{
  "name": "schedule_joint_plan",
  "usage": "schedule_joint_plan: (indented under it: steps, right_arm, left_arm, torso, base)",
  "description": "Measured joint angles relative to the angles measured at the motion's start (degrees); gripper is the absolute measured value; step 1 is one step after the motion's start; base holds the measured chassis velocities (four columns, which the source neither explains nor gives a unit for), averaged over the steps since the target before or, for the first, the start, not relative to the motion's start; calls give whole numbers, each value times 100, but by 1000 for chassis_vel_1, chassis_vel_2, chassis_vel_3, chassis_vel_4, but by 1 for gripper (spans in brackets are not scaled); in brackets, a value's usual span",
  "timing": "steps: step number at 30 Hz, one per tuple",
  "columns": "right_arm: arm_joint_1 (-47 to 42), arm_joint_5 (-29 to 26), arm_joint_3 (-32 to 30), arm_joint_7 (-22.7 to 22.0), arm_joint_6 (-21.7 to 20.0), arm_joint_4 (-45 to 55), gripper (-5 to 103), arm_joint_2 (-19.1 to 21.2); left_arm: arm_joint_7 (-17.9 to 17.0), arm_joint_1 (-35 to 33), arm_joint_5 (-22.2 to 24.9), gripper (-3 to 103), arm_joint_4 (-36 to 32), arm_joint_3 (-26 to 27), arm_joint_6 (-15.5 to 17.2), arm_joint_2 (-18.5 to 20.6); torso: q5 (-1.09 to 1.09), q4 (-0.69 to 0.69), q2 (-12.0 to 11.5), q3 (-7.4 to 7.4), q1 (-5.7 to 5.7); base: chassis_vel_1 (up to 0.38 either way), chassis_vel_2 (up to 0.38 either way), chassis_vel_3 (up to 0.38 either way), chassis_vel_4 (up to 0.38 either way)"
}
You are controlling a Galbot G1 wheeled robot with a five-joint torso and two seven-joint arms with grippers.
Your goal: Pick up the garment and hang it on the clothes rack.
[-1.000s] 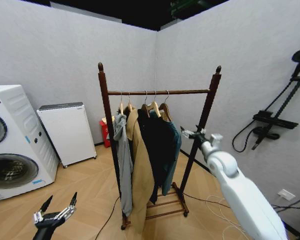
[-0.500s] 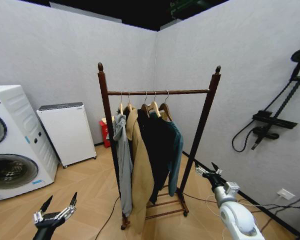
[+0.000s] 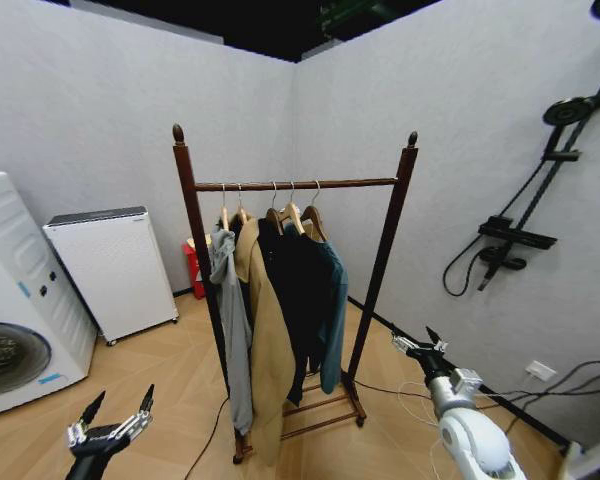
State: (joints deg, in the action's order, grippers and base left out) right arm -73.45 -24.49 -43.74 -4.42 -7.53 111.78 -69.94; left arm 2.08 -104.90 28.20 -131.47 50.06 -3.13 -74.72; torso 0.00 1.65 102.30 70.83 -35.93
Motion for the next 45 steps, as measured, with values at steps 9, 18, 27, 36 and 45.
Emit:
schedule_joint_plan:
  steps: [9,18,27,36,45]
  right_arm:
    - [10,1,12,-5,25,15,100,-39]
    - [-36,-1,11,-8,37,94,100,-91]
    - [-159,26,11,-3,93,186,100,-135]
    - [-177,42,30,4,109,234,100,-171]
    - [-225,77,47,8,136,241,100,-190]
  left_arm:
    - [0,0,0,100,0,0,0,0]
    - [0,0,0,100,0,0,0,0]
    - [0,0,0,100,0,0,0,0]
    - [0,0,0,100,0,0,0,0]
    - [0,0,0,100,0,0,0,0]
  torso:
    - [1,0,0,0,0]
    - [-1,-1,0,0,0]
    - [0,0,0,0,0]
    - [0,0,0,0,0]
    - [0,2,0,0,0]
  base:
    - [-105,-115,-108,-101]
    - [-120,-133,-132,-118]
    - [-107,-159,-147,-98]
    - [-94,-153,-160,-93]
    - [-81,-159,-154,-86]
